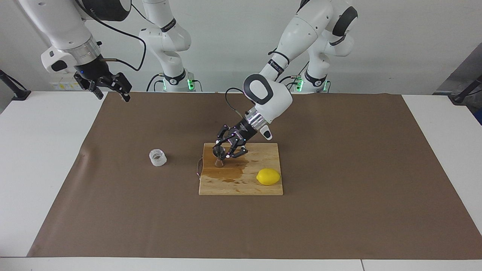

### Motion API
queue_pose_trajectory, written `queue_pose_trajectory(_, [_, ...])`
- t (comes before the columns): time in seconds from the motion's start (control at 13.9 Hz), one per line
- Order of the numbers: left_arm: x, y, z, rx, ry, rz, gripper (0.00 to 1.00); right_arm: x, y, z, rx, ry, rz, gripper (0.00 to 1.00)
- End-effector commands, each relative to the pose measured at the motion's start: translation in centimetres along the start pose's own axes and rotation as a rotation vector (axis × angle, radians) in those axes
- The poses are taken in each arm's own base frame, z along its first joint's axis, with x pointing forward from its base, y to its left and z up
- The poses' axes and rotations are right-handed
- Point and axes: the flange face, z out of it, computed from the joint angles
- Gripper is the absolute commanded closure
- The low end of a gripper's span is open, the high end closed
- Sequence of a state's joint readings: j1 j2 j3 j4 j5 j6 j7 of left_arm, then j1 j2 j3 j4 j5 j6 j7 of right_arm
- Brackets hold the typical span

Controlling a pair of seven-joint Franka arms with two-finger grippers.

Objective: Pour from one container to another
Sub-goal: 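Lift the metal cup with the left gripper and carry it over the board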

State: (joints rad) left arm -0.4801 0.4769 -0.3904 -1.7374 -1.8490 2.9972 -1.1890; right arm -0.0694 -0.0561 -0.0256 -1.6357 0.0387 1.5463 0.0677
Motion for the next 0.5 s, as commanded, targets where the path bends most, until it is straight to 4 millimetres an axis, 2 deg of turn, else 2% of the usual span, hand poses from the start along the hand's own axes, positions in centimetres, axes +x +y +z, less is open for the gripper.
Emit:
queue_pose_trajectory(0.0, [0.03,-0.01,0.37,-0.02,0.01,0.012,0.93,-0.49,-0.06,0.0,0.008,-0.007,0.017,0.0])
queue_pose_trajectory(0.14, [0.27,-0.09,0.39,-0.021,0.016,0.012,0.83,-0.5,-0.14,0.01,0.008,-0.007,0.015,0.0])
queue_pose_trajectory(0.22, [0.37,-0.04,0.34,-0.026,0.02,0.012,0.74,-0.49,-0.06,0.0,0.008,-0.007,0.016,0.0])
queue_pose_trajectory(0.36, [0.46,-0.21,0.38,-0.027,0.023,0.013,0.69,-0.49,-0.06,0.0,0.008,-0.007,0.016,0.0])
queue_pose_trajectory(0.43, [0.46,-0.4,0.45,-0.024,0.023,0.015,0.6,-0.5,-0.14,0.01,0.008,-0.007,0.015,0.0])
